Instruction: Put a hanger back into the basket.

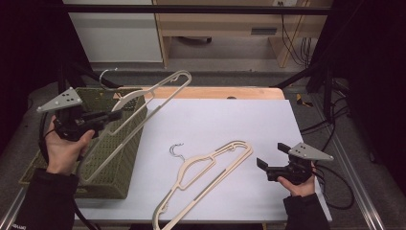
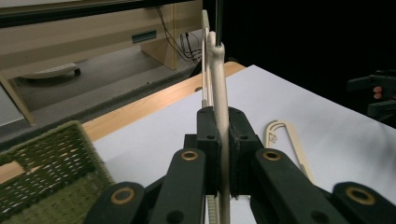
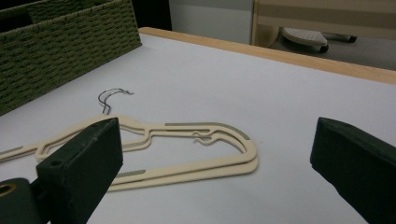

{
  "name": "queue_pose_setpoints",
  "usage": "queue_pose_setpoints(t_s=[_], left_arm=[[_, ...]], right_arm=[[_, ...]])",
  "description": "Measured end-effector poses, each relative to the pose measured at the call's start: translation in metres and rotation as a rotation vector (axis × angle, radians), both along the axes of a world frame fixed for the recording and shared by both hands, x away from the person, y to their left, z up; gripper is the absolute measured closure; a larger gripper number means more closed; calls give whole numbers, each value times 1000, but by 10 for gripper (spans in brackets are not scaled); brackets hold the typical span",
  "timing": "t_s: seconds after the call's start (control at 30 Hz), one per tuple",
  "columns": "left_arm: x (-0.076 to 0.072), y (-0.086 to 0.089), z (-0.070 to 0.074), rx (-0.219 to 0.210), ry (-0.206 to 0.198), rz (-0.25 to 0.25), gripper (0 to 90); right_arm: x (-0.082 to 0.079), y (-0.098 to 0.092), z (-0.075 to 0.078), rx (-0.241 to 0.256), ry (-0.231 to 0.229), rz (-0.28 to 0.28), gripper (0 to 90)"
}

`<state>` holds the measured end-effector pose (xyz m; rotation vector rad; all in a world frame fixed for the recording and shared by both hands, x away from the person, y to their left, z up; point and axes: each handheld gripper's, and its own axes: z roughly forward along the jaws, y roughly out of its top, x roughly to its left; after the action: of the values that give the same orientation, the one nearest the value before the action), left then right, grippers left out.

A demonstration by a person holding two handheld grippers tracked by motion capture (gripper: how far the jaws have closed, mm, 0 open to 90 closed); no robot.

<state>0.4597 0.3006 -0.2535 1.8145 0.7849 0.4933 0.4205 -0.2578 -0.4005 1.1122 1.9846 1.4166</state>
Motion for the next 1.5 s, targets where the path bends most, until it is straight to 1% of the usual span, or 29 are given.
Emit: queue_pose_setpoints(t_s=[0.1,0.13,0.17,0.23,0.27,0.37,0.5,0.53,0.63,0.67,0.77,0.83,0.87,0.9,0.93,0.97,1.03,1.07,1.17,1.23,1.33,1.4,1.47,1.5], left_arm=[[6,13,1,24,-7,13,852],[6,13,1,24,-7,13,851],[10,21,0,43,-13,23,851],[14,30,-2,76,-18,37,851],[16,34,-3,99,-23,52,853],[22,47,-8,132,-9,83,854],[28,65,-19,134,-3,113,854],[29,69,-21,142,-5,120,854],[31,80,-27,147,5,152,855],[32,84,-29,160,4,159,855],[33,94,-33,168,8,176,855],[33,101,-36,185,12,181,855],[33,104,-38,182,12,188,855],[33,106,-40,193,10,191,855],[33,106,-40,193,10,191,854],[33,110,-44,218,15,200,854],[33,115,-48,235,21,208,854],[33,116,-50,233,21,212,854],[32,119,-56,254,22,220,854],[31,119,-61,288,26,224,854],[30,117,-72,331,37,237,855],[30,116,-81,339,43,241,855],[29,115,-91,336,48,242,855],[29,114,-96,343,49,240,855]], right_arm=[[0,-1,0,1,-1,0,30],[0,-1,0,1,-2,1,30],[0,-1,0,2,-3,2,31],[0,-1,0,-2,-2,1,30],[0,1,0,9,2,-7,31],[1,2,0,2,2,-4,31],[1,2,0,5,7,-3,31],[1,2,0,5,6,-3,31],[2,2,-1,-1,7,-3,31],[2,2,-1,-2,7,-2,31],[2,2,-1,-3,7,-2,31],[2,2,-1,-2,7,-2,31],[2,2,-1,-2,8,-1,31],[2,2,-1,-2,8,-1,31],[2,2,-1,-2,8,-1,31],[2,3,-1,-4,9,-1,31],[2,2,-2,-19,2,10,31],[2,2,-2,-16,7,8,31],[2,2,-2,-15,7,6,31],[2,2,-2,-17,5,9,31],[2,3,-2,-13,13,7,31],[2,3,-2,-14,11,8,31],[2,3,-2,-19,8,10,31],[2,3,-2,-17,11,8,31]])
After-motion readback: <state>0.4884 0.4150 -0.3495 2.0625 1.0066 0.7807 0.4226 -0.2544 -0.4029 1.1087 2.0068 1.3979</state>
